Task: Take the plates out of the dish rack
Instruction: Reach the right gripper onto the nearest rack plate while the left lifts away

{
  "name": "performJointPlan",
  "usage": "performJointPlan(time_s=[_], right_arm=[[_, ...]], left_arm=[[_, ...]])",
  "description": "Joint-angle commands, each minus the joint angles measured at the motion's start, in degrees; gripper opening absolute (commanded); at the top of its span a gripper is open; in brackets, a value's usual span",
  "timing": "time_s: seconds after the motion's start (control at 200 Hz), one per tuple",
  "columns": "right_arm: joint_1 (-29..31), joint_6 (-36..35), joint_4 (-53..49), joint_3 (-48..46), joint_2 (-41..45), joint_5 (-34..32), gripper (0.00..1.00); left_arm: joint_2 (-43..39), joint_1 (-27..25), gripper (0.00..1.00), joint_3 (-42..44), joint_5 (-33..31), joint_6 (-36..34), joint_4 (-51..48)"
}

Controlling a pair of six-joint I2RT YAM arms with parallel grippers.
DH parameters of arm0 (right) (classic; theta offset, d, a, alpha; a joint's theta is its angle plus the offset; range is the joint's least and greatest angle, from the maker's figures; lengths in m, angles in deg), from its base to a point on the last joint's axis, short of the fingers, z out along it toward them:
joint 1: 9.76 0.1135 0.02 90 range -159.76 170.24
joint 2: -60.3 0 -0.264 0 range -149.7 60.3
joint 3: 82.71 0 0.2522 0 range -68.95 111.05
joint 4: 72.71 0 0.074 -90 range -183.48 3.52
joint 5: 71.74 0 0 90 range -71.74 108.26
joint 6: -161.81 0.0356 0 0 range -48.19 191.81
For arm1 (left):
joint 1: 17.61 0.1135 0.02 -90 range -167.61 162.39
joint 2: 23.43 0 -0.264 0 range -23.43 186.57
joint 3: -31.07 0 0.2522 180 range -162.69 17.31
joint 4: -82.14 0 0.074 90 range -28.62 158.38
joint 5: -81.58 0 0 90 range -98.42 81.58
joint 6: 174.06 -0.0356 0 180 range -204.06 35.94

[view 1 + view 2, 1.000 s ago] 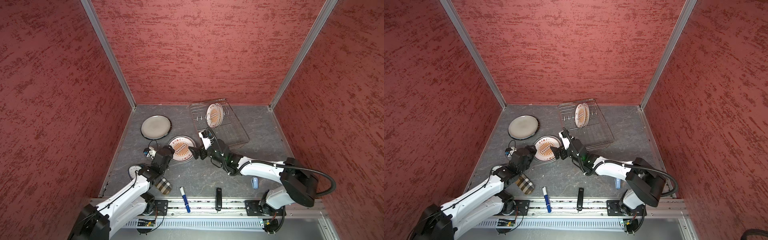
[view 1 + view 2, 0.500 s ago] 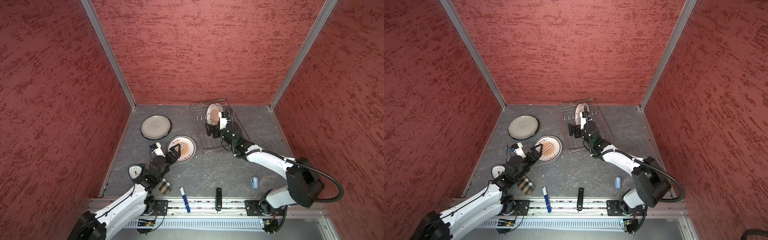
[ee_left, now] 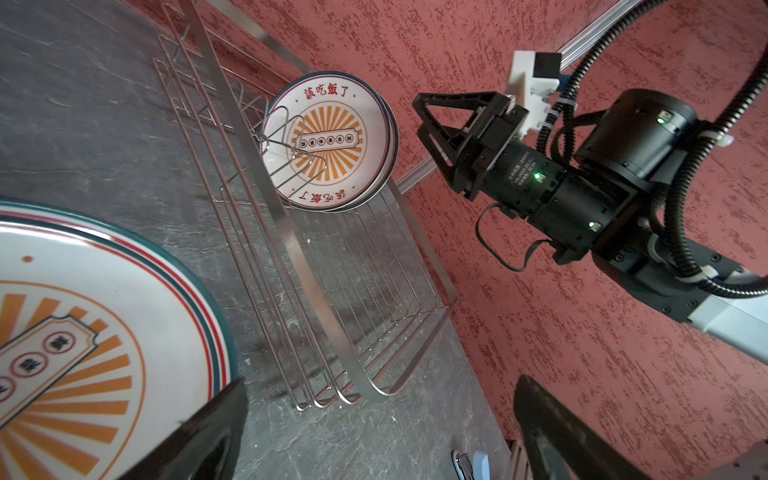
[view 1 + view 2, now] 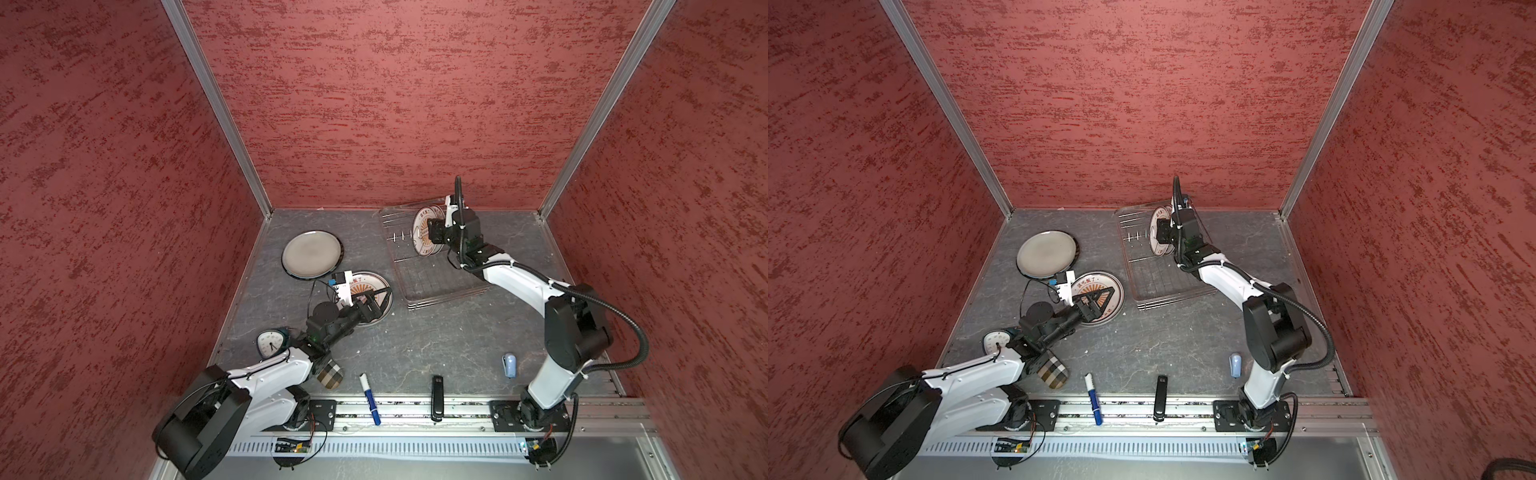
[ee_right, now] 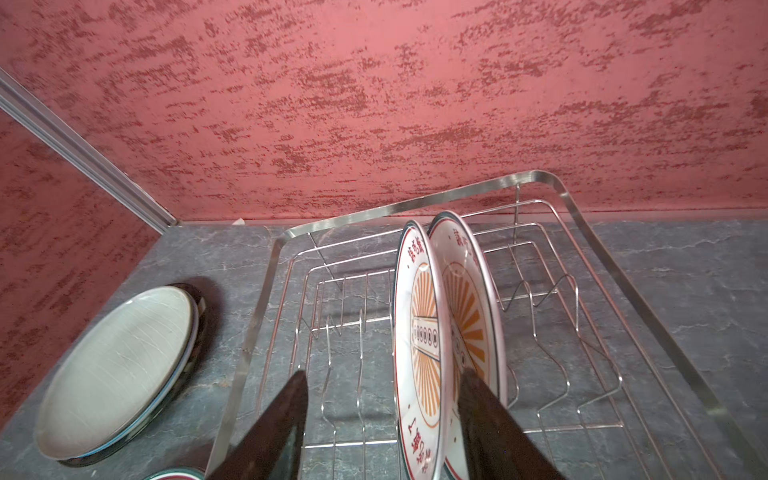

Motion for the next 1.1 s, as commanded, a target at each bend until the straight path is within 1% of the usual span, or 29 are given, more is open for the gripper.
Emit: performJointPlan(time_s=[0.0,0.055,0.11,0.2,0.286,0.381,0.526,0.611,0.711,0.812,0.907,1.097], right_arm=[[0.1,-2.3,-6.2,4.4,-2.4,-5.1,0.53],[0.1,-2.8,-7.1,5.9,-3.6,-7.0,0.51],[0.1,-3.3,-6.9,6.7,-4.6,-8.2,0.50],[0.1,-4.0,-7.6,8.3,-6.3,-7.9,0.48],[0.1,-4.0,-8.6,10.2,-8.1,-7.4,0.43],[0.0,-4.1,-8.7,11.3,-9.5,-7.7,0.34],[0.1,-4.1,-8.5,11.8,-10.5,-9.5,0.32],[0.2,-4.2,-8.5,12.5,-11.4,-10.6,0.26],[0.9,-4.3,-8.1,13.2,-12.7,-12.4,0.23],[1.9,-4.8,-8.4,14.7,-14.4,-14.8,0.22],[2.4,-4.6,-9.6,16.5,-16.1,-16.3,0.21],[2.7,-4.3,-9.5,17.1,-17.3,-18.0,0.14]], left_arm=[[0.6,-1.1,0.99,-1.6,-1.9,-2.9,2.6],[0.5,-1.7,0.99,-2.2,-3.2,-3.6,0.9],[0.7,-2.2,0.99,-2.1,-3.2,-4.0,1.4],[1.0,-2.6,0.99,-2.0,-3.0,-4.0,2.3],[1.3,-2.9,0.99,-2.3,-3.4,-4.2,2.1],[2.0,-3.1,0.99,-2.4,-3.9,-4.1,2.2],[3.6,-3.5,0.99,-2.7,-3.8,-3.7,3.2],[4.7,-3.6,1.00,-3.3,-4.1,-3.4,3.3],[6.2,-3.7,0.99,-3.7,-4.3,-3.1,4.2],[7.6,-3.8,0.99,-4.2,-4.1,-2.7,4.4],[8.3,-3.9,0.99,-4.6,-3.2,-2.3,4.8],[8.4,-4.1,0.99,-4.7,-3.1,-1.9,4.7]])
